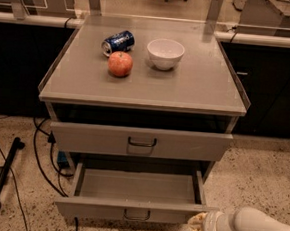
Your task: Close middle drawer
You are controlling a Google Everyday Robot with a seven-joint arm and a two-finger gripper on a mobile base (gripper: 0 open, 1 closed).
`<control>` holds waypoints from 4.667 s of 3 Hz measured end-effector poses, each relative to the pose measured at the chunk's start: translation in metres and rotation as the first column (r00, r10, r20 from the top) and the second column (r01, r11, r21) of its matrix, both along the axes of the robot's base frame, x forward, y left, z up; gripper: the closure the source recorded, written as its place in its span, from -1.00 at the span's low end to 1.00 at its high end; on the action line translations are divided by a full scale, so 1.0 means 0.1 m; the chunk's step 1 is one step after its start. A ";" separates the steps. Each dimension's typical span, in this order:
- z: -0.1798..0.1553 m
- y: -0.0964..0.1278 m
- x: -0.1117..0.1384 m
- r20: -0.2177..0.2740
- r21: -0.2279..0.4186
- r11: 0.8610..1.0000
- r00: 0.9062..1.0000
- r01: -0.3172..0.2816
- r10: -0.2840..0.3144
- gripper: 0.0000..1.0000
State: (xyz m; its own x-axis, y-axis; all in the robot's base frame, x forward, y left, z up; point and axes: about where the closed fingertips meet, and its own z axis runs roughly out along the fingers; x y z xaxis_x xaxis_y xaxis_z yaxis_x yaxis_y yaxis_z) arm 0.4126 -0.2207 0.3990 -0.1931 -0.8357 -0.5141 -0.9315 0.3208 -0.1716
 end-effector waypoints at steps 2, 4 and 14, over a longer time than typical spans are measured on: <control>0.07 0.28 0.36 0.204 0.070 0.997 0.978 -0.045 0.030 1.00; 0.02 0.42 0.78 0.273 0.082 0.995 0.962 -0.056 0.032 1.00; 0.31 0.54 0.52 0.014 0.101 0.983 0.988 -0.154 0.154 -0.31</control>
Offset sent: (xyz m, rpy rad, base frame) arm 0.0581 0.0419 0.0156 0.1102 -0.3203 0.0599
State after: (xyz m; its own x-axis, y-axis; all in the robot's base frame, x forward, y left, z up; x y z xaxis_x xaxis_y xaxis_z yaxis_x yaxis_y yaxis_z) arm 0.4643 -0.1667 0.4297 -0.0626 -0.7987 -0.5984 -0.9701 0.1897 -0.1517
